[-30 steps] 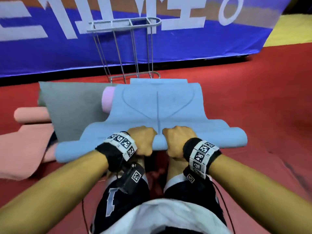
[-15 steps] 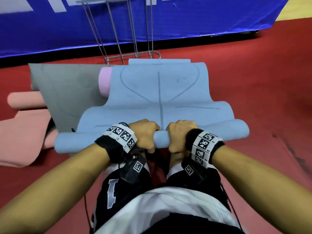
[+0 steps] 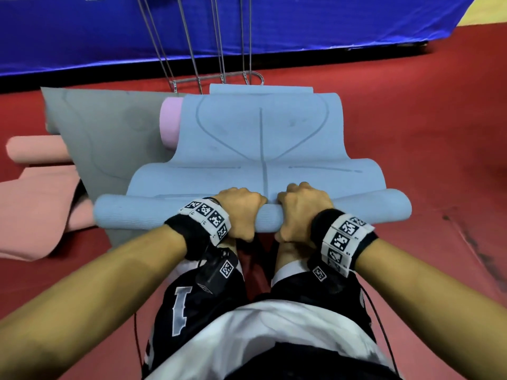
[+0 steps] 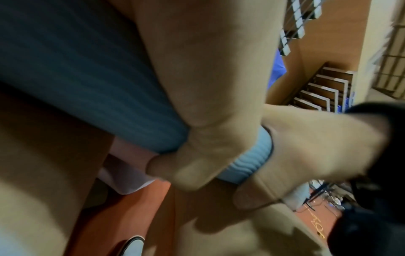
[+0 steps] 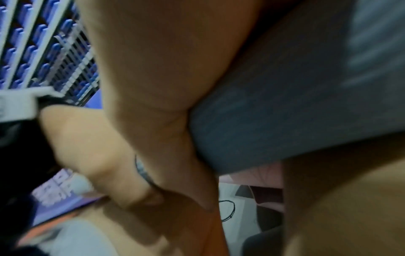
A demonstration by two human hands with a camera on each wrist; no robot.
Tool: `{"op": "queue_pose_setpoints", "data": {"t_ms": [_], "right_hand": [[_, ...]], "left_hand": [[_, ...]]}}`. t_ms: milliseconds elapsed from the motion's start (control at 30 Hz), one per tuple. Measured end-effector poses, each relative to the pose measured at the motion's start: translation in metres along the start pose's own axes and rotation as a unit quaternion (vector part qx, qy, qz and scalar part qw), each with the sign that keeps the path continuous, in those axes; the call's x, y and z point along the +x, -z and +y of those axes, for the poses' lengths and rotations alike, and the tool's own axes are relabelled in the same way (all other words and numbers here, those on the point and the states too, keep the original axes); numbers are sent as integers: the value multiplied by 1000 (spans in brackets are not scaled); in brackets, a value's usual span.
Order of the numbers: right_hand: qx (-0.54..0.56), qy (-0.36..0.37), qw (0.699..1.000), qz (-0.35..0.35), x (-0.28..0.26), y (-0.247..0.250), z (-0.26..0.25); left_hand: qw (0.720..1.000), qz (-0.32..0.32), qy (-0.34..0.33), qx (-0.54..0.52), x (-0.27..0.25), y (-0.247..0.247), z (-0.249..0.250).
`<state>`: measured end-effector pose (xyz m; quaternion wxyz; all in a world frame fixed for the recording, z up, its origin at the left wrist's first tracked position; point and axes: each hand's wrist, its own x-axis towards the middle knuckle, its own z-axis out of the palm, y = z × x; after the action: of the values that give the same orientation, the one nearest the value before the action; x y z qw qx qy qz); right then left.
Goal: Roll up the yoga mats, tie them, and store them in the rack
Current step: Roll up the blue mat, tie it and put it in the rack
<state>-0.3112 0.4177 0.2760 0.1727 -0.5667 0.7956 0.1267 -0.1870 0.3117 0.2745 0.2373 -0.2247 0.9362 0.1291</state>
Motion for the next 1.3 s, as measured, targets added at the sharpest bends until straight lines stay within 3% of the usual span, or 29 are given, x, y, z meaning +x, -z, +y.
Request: {"op": "queue_pose_setpoints", "data": {"t_ms": [100,233,500,767,933,1067,1167,1300], "right_hand": [[-30,-34,999,28,-6,-4,19],[-48,-59,996,34,-14,0,42],[-60,-59,996,3,-6,15,32],[-17,-106,994,-30,-17,6,50],[-6,-106,994,-24,-13,3,50],[-9,-97,995,-33,-7,7,52],[9,-94,995,-44,-3,8,54],[20,-92,994,-57,-1,9,51]], "left_hand": [[999,-21,4,-43,8,4,-5],[1000,5,10,-19,9,-1,-7],[994,58,93,6,3,1,-13],[999,-1,42,-3,8,7,-14],[998,-35,53,3,17,10,-15],[999,33,19,-3,8,5,-19],[987,110,27,113,-1,-8,-10],[989,93,52,100,-1,-7,-9]]}}
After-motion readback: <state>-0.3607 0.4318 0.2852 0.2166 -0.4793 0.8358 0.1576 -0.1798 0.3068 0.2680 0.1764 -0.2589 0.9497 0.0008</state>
